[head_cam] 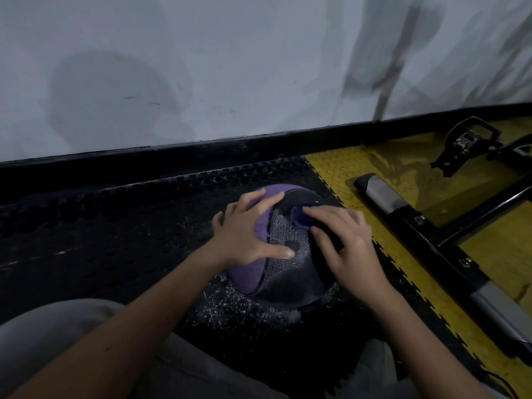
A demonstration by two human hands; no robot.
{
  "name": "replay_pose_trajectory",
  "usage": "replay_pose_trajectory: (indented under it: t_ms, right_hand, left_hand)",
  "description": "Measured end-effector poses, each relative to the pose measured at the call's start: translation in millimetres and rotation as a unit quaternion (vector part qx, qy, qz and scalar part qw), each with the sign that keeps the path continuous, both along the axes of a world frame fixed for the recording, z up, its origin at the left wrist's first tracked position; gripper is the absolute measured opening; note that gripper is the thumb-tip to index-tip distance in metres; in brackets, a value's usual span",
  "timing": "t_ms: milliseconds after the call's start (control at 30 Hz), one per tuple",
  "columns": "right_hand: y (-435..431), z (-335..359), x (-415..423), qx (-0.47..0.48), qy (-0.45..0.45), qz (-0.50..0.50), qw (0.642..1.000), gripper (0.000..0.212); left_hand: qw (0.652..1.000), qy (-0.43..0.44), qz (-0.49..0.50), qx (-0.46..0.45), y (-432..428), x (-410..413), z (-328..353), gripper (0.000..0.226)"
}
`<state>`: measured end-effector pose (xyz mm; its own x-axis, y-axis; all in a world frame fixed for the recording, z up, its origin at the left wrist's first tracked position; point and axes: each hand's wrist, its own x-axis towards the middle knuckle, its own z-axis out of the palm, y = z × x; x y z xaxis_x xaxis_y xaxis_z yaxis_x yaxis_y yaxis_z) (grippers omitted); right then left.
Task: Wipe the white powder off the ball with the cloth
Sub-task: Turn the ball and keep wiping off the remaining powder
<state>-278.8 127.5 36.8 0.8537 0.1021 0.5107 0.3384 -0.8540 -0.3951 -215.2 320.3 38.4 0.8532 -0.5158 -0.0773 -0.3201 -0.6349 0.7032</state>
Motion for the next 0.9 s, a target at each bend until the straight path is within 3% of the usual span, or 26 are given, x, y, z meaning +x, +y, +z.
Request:
replay_pose_trajectory:
  t_ms: [100,200,300,500,700,900]
  right_hand:
    - [-18.1,-3.7,13.8,0.084,0.016,-0.052,0.995,0.032]
    - [-27.5,-10.2,19.0,0.11,0.02,-0.116,0.987,0.033]
    - [-19.0,-9.2,8.6,0.068,-0.017,-0.134,0.989,0.031]
    - [-1.4,1.0,-2.5,-0.044,-0.022,-0.011,0.999,0.029]
    - [-35.0,-3.6,17.0,0.086,0.044,-0.126,0.987,0.032]
    - [19.3,1.1,-3.4,-0.059,-0.025,-0.036,0.997,0.03]
  left_hand:
    - [0.999,-0.029,0.027,-0.003,-10.9,-2.3,-5.0,0.097]
    - [0.998,-0.047,0.04,-0.007,-23.3,-3.8,-9.1,0.099]
    - [0.997,-0.062,0.037,-0.007,-30.9,-5.1,-12.0,0.102]
    - [0.998,-0.052,0.034,0.0,-27.4,0.3,-5.4,0.101]
    - [0.999,-0.023,0.034,-0.005,-22.1,3.7,2.4,0.1]
    - [0.998,-0.031,0.049,-0.003,-18.0,-1.0,3.2,0.108]
